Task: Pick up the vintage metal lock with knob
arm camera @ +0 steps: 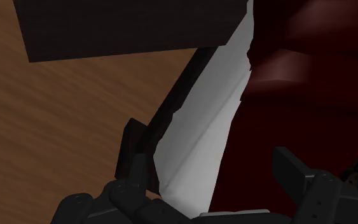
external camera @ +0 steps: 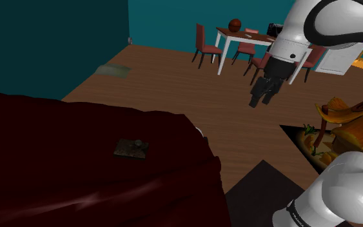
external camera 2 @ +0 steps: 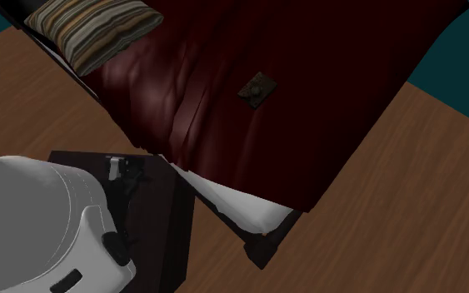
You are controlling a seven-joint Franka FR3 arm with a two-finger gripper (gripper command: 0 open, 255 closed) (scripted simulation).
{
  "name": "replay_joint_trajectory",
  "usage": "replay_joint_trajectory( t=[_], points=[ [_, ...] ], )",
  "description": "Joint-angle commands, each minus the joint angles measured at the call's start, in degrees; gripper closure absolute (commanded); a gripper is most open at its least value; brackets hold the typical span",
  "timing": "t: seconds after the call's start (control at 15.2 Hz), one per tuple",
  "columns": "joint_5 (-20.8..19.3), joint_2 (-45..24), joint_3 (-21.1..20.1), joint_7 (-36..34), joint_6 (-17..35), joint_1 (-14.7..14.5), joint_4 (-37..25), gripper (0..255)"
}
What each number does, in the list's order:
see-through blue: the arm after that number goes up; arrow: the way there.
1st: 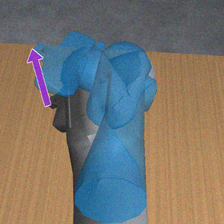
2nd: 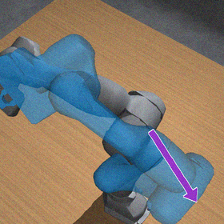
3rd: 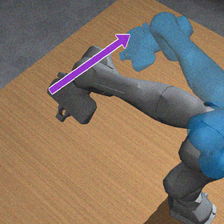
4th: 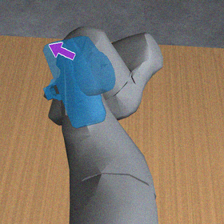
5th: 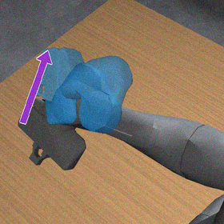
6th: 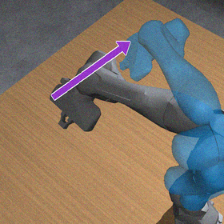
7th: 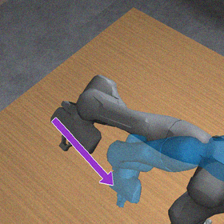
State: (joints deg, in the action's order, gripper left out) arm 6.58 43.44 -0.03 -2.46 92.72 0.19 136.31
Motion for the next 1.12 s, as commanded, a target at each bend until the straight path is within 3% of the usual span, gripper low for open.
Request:
replay_joint_trajectory(
  t=[0.0,0.59,1.06],
  points=[
    [0.0,0.0,0.0,0.0,0.0,0.0,0.0,0],
    [4.46,-13.1,-8.8,-7.48,9.36,-3.63,-4.2,0],
    [4.81,-25.55,-15.03,-13.62,15.26,-5.61,-11.15,0]
  ],
)
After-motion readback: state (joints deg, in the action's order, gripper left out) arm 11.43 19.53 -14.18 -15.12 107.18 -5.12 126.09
